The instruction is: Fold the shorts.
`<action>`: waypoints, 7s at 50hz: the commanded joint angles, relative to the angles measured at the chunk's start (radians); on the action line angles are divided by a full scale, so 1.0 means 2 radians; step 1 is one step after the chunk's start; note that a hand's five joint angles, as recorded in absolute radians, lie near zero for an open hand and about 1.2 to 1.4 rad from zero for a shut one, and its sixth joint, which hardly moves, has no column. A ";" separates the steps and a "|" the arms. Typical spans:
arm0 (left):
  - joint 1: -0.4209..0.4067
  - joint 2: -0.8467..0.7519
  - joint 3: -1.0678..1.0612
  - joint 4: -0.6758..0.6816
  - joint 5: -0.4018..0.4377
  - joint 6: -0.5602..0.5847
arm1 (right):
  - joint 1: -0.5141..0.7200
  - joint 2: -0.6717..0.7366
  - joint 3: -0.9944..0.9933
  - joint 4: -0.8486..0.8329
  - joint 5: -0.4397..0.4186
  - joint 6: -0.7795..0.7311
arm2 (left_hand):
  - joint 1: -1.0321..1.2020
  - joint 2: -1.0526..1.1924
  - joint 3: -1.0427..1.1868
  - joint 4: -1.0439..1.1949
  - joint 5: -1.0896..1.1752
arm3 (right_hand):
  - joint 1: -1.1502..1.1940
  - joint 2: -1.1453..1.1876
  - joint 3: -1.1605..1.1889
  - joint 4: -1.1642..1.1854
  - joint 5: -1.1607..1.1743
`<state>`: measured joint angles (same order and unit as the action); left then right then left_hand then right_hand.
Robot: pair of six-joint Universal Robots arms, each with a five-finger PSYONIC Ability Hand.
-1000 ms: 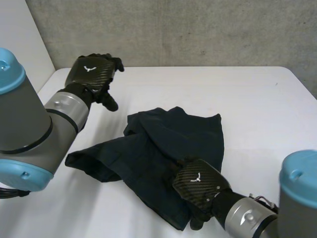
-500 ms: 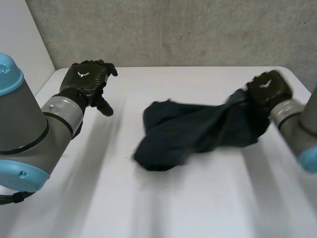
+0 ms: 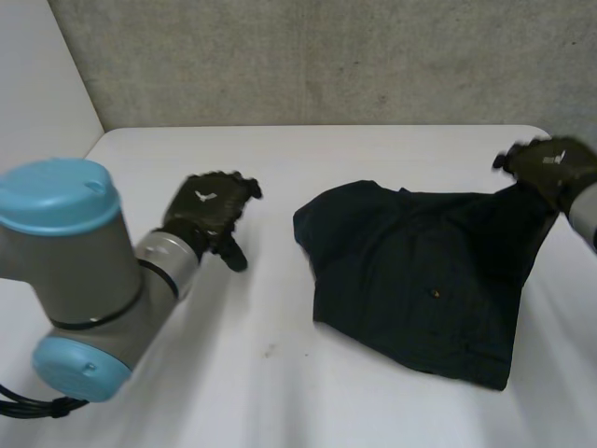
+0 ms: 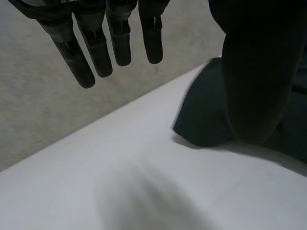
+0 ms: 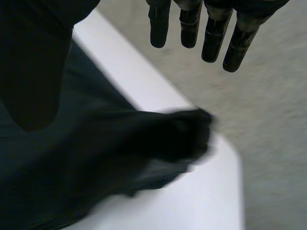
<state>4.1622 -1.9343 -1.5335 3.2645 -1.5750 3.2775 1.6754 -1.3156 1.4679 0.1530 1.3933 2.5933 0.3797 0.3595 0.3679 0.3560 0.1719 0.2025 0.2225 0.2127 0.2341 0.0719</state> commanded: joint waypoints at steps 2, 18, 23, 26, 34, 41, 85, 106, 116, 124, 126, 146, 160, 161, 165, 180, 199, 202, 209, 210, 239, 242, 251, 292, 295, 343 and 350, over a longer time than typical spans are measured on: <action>-0.047 -0.066 0.037 0.011 0.001 0.003 | -0.004 -0.055 0.119 0.070 -0.068 -0.003 | 0.011 0.021 0.017 0.023 0.027 | 0.041 0.031 0.036 0.025 0.019; -0.102 -0.189 0.127 0.010 0.003 0.004 | -0.003 -0.086 0.298 -0.063 -0.067 -0.003 | 0.030 0.040 0.036 0.042 0.047 | 0.050 0.040 0.045 0.034 0.028; -0.110 -0.222 0.152 0.008 0.003 0.004 | 0.001 -0.079 0.321 -0.105 -0.065 -0.003 | 0.028 0.039 0.034 0.040 0.045 | 0.107 0.097 0.102 0.091 0.085; -0.112 -0.238 0.164 0.006 0.002 0.004 | 0.001 -0.075 0.327 -0.125 -0.065 -0.003 | 0.031 0.041 0.037 0.043 0.048 | 0.206 0.196 0.201 0.191 0.184; -0.121 -0.247 0.172 0.006 0.001 0.002 | 0.001 -0.063 0.319 -0.149 -0.058 -0.004 | 0.298 0.308 0.304 0.310 0.315 | 0.597 0.587 0.592 0.581 0.575; -0.120 -0.184 0.167 0.006 -0.006 0.002 | -0.001 -0.065 0.286 -0.140 -0.055 -0.013 | 0.508 0.518 0.514 0.520 0.525 | 0.597 0.587 0.592 0.581 0.575; -0.071 -0.049 0.113 -0.094 -0.006 0.077 | 0.083 0.007 -0.002 0.079 -0.067 0.154 | 0.508 0.518 0.514 0.520 0.525 | -0.010 -0.020 -0.015 -0.026 -0.032; -0.067 -0.038 0.106 -0.107 -0.030 0.072 | 0.164 0.069 0.071 -0.093 0.006 0.221 | 0.508 0.518 0.514 0.520 0.525 | 0.597 0.587 0.592 0.581 0.575; -0.041 0.132 0.130 -0.172 -0.025 0.098 | 0.169 -0.112 -0.038 -0.008 0.019 -0.036 | 0.508 0.518 0.514 0.520 0.525 | 0.597 0.587 0.592 0.581 0.575; -0.018 0.261 0.200 -0.167 -0.028 0.138 | 0.169 -0.133 -0.211 0.108 0.014 -0.031 | 0.508 0.518 0.514 0.520 0.525 | 0.597 0.587 0.592 0.581 0.575; -0.015 0.267 0.216 -0.163 -0.027 0.138 | 0.169 -0.134 -0.245 0.118 0.014 -0.026 | 0.508 0.518 0.514 0.520 0.525 | 0.597 0.587 0.592 0.581 0.575; -0.021 0.041 0.208 -0.134 -0.031 0.128 | 0.205 0.027 -0.266 0.124 0.022 -0.009 | 0.408 0.418 0.414 0.420 0.425 | 0.597 0.587 0.592 0.581 0.575; -0.054 0.018 0.103 -0.138 -0.022 -0.116 | 0.219 0.098 -0.242 0.102 0.062 -0.013 | 0.051 0.061 0.056 0.062 0.067 | 0.597 0.587 0.592 0.581 0.575; -0.051 0.018 0.103 -0.140 -0.022 -0.135 | 0.220 0.102 -0.241 0.099 0.062 -0.012 | 0.039 0.049 0.045 0.051 0.056 | 0.597 0.587 0.592 0.581 0.575; -0.041 0.010 0.103 -0.140 -0.015 -0.167 | 0.223 0.119 -0.234 0.084 0.066 -0.010 | 0.037 0.047 0.043 0.049 0.054 | 0.597 0.587 0.592 0.581 0.575; -0.025 -0.032 0.096 -0.180 0.085 -0.322 | 0.235 0.144 -0.222 0.044 0.102 -0.004 | 0.015 0.025 0.021 0.027 0.032 | 0.597 0.587 0.592 0.581 0.575; -0.077 -0.117 0.122 -0.186 0.096 -0.371 | 0.239 0.092 -0.167 0.006 0.105 -0.006 | 0.111 0.121 0.116 0.122 0.127 | 0.597 0.587 0.592 0.581 0.575; -0.085 -0.118 0.124 -0.186 0.112 -0.382 | 0.239 0.089 -0.163 -0.002 0.108 -0.007 | 0.139 0.149 0.144 0.150 0.155 | 0.597 0.587 0.592 0.581 0.575; -0.088 -0.114 0.116 -0.186 0.115 -0.388 | 0.239 0.089 -0.157 -0.005 0.109 -0.010 | 0.254 0.264 0.260 0.266 0.271 | 0.597 0.587 0.592 0.581 0.575; -0.088 -0.114 0.115 -0.186 0.114 -0.388 | 0.239 0.089 -0.156 -0.006 0.109 -0.009 | 0.302 0.313 0.308 0.314 0.319 | 0.597 0.587 0.592 0.581 0.575; 0.070 0.216 0.218 -0.300 0.099 -0.234 | 0.231 -0.161 -0.150 0.066 0.064 -0.020 | 0.508 0.518 0.514 0.520 0.525 | 0.597 0.587 0.592 0.581 0.575; 0.070 0.216 0.223 -0.306 0.102 -0.228 | 0.230 -0.177 -0.153 0.075 0.060 -0.018 | 0.508 0.518 0.514 0.520 0.525 | 0.597 0.587 0.592 0.581 0.575; 0.081 0.223 0.234 -0.299 0.101 -0.221 | 0.231 -0.178 -0.170 0.076 0.053 -0.017 | 0.508 0.518 0.514 0.520 0.525 | 0.597 0.587 0.592 0.581 0.575; 0.066 -0.140 0.283 0.076 -0.018 -0.024 | 0.207 0.254 -0.347 -0.049 0.057 -0.006 | -0.103 -0.093 -0.097 -0.091 -0.086 | -0.014 -0.024 -0.019 -0.030 -0.036; 0.057 -0.078 0.202 0.069 -0.018 -0.012 | 0.202 0.212 -0.302 -0.001 0.052 -0.001 | -0.098 -0.088 -0.092 -0.086 -0.081 | -0.014 -0.024 -0.019 -0.030 -0.036; 0.066 -0.060 -0.012 0.008 -0.131 0.085 | 0.186 0.175 -0.016 -0.129 0.026 0.063 | 0.061 0.071 0.067 0.073 0.077 | 0.597 0.587 0.592 0.581 0.575; 0.066 0.000 -0.047 0.008 -0.121 0.086 | 0.185 0.144 0.000 -0.113 0.031 0.036 | 0.033 0.043 0.039 0.045 0.050 | 0.597 0.587 0.592 0.581 0.575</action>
<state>4.2974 -2.0229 -1.5745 3.2806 -1.8321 3.4510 2.0472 -0.9794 1.4403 -0.0988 1.4502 2.7055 0.4461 0.4370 0.4384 0.4282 0.2505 0.9113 1.1756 1.1750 1.1912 0.9793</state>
